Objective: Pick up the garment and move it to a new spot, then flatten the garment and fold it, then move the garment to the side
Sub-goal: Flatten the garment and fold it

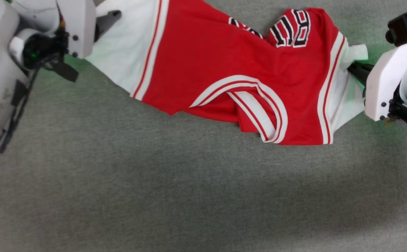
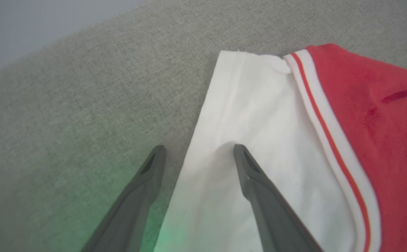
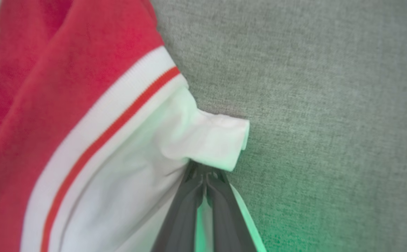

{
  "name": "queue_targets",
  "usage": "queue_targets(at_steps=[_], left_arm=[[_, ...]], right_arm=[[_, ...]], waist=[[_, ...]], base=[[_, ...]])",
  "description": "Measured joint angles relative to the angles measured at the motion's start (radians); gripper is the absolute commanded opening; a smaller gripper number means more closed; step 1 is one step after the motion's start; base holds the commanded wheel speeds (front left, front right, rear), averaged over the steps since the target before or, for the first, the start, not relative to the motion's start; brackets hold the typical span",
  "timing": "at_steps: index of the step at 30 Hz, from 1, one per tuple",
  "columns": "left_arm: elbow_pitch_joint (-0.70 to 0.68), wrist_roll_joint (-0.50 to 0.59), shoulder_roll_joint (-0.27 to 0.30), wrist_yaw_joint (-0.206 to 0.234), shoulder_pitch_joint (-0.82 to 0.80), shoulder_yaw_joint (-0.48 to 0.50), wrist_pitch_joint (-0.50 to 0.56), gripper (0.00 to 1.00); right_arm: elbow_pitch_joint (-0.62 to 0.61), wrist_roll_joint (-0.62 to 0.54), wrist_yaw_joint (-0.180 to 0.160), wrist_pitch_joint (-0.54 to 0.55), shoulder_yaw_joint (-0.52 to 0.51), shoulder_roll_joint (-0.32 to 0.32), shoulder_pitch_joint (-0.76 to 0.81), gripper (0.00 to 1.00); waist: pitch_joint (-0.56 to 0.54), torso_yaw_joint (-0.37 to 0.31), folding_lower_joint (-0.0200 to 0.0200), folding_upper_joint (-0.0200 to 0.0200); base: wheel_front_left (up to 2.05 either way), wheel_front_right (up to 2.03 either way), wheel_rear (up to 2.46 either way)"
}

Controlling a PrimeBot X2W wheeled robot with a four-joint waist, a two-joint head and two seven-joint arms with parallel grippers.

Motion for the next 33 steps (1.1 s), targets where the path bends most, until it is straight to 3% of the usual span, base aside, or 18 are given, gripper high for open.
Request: queue_targets(at_steps=[6, 16, 20, 21, 23, 33], left_arm=[[0.04, -0.062, 0.024, 0.0, -0.042, -0.046, 0.019, 1.0], [0.09, -0.266, 0.009, -0.002, -0.062, -0.043, 0.238, 1.0], [0.079, -0.284, 0.004, -0.001, -0.063, -0.044, 0.253, 1.0], [0.077, -0.284, 0.004, -0.001, -0.063, -0.046, 0.252, 0.87], [0.067, -0.287, 0.005, 0.0, -0.062, -0.05, 0.252, 0.0], [0.038, -0.372, -0.021, 0.001, 0.013, -0.02, 0.184, 0.0]], right_arm=[[-0.02, 0.012, 0.001, -0.013, 0.025, 0.0, -0.015, 0.0], [0.0, 0.025, 0.001, -0.027, 0.038, -0.008, -0.017, 0.0], [0.004, 0.026, 0.001, -0.032, 0.04, -0.009, -0.017, 0.0], [0.006, 0.027, 0.001, -0.034, 0.04, -0.009, -0.017, 0.0], [0.009, 0.029, 0.001, -0.042, 0.038, -0.009, -0.017, 0.0], [0.046, 0.073, 0.002, -0.129, -0.024, 0.007, 0.008, 0.0]], waist=[[0.032, -0.029, 0.0, 0.0], [0.021, -0.023, 0.0, 0.0], [0.019, -0.023, 0.0, 0.0], [0.019, -0.023, 0.0, 0.0], [0.018, -0.023, 0.0, 0.0], [-0.028, -0.007, 0.0, 0.0]], base=[[0.0, 0.0, 0.0], [0.0, 0.0, 0.0], [0.0, 0.0, 0.0], [0.0, 0.0, 0.0], [0.0, 0.0, 0.0], [0.0, 0.0, 0.0]])
